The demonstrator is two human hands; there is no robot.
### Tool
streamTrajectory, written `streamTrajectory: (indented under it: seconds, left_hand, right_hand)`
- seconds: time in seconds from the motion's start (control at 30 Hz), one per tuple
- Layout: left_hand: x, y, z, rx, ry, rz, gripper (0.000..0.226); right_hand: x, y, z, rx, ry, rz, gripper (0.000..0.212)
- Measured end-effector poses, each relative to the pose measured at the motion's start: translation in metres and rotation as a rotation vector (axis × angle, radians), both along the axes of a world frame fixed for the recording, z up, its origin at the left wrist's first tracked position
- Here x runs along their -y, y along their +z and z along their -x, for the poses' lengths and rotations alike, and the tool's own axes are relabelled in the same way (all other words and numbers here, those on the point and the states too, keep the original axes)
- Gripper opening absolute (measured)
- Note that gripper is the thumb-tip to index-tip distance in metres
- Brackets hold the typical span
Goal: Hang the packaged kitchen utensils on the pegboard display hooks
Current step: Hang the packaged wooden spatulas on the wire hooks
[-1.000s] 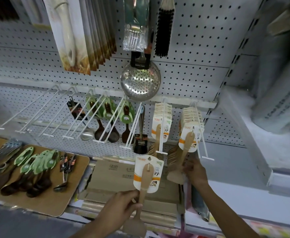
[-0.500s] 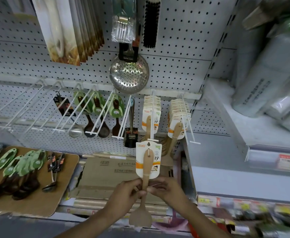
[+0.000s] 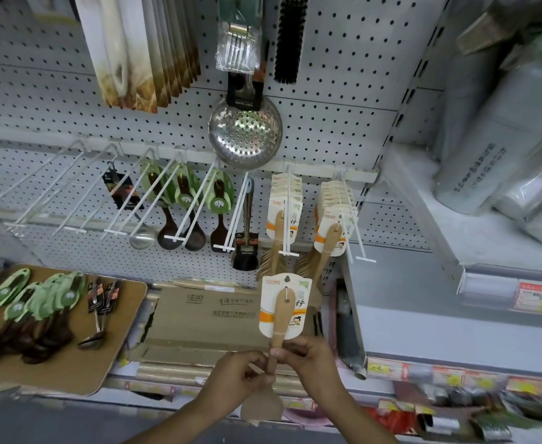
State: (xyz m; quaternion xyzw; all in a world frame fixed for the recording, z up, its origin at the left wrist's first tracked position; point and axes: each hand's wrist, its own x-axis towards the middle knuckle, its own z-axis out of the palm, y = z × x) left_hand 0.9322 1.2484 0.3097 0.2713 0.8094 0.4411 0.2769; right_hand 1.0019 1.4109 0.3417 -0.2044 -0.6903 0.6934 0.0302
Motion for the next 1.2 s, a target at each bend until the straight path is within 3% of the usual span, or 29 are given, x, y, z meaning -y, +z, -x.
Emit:
streamTrajectory:
  seconds: [0.1, 0.23, 0.63, 0.83, 1.03, 1.2]
  left_hand:
    - [0.009, -0.013, 0.002, -0.004, -0.002, 0.053, 0.021]
    - [0.018, -0.022, 0.007, -0.013, -0.01, 0.101, 0.005]
    - [0.02, -0.021, 0.026, -0.118, -0.073, 0.205, 0.031]
    - [0.015, -0.028, 0.033, -0.106, -0.074, 0.214, 0.024]
    - [0.007, -0.031, 0.042, -0.107, -0.078, 0.189, 0.007]
    - [-0.005, -0.037, 0.054, -0.095, -0.04, 0.16, 0.01]
  right_hand:
    - [0.003, 0.0, 0.005, 0.003, 0.006, 0.019, 0.009]
    - [0.011, -0.001, 0.014, 0.015, -0.009, 0.057, 0.013]
    - [0.013, -0.007, 0.033, -0.013, -0.058, 0.074, 0.015]
    - [0.006, -0.014, 0.041, -0.007, -0.086, 0.057, 0.005]
    - [-0.003, -0.019, 0.052, -0.019, -0.09, 0.011, 0.013]
    - [-0.013, -0.023, 0.068, -0.004, -0.075, 0.0, 0.013]
